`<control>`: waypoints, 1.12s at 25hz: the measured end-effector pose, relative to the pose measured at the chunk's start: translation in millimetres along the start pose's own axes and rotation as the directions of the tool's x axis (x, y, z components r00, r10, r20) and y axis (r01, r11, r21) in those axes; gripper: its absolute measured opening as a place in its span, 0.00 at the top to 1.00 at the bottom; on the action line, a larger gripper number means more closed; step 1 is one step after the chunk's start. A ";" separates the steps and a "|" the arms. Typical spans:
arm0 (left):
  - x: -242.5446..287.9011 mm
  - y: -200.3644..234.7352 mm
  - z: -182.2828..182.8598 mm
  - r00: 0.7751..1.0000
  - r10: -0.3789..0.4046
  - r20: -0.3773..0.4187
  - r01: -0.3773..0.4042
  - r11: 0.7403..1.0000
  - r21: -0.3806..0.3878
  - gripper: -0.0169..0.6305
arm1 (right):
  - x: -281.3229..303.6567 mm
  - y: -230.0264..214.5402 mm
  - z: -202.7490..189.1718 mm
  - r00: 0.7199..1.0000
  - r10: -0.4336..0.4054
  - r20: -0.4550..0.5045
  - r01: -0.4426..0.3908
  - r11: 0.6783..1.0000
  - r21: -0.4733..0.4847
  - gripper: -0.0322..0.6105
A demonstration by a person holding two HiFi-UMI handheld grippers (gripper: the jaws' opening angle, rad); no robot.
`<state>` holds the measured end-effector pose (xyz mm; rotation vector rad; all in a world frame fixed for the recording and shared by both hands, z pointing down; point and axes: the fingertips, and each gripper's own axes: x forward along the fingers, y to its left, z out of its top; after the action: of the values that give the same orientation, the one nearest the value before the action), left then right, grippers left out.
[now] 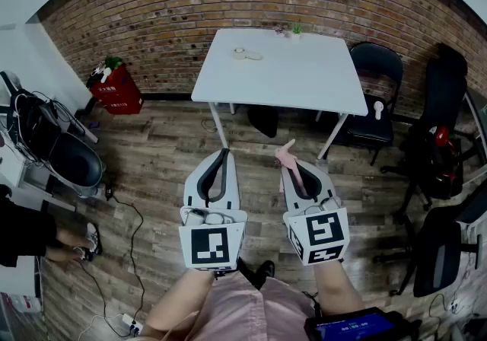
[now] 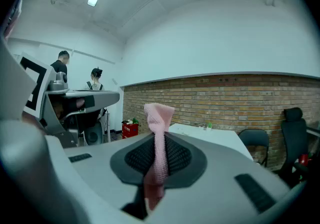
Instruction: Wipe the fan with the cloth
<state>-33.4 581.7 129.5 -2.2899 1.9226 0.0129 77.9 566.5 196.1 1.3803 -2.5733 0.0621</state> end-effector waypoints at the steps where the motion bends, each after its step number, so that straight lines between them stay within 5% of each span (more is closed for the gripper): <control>1: 0.3 -0.7 0.8 1.000 0.000 0.001 0.000 1.000 0.001 0.96 | -0.5 -0.3 0.3 1.000 0.002 -0.001 -0.002 1.000 -0.002 0.90; 17: -1.3 -7.3 -19.6 0.998 0.035 -0.044 -0.035 0.999 -0.014 0.96 | 0.8 -20.1 -11.7 1.000 0.002 -0.002 -0.002 1.000 0.026 0.89; 28: 86.1 61.7 -83.2 0.994 0.034 -0.102 -0.040 0.998 -0.057 0.96 | 116.9 -30.6 -33.3 0.997 0.004 -0.071 -0.001 0.999 0.052 0.89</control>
<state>-86.1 477.2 196.0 -2.3343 2.0400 -0.0428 46.6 458.5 251.4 1.3672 -2.5320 0.1763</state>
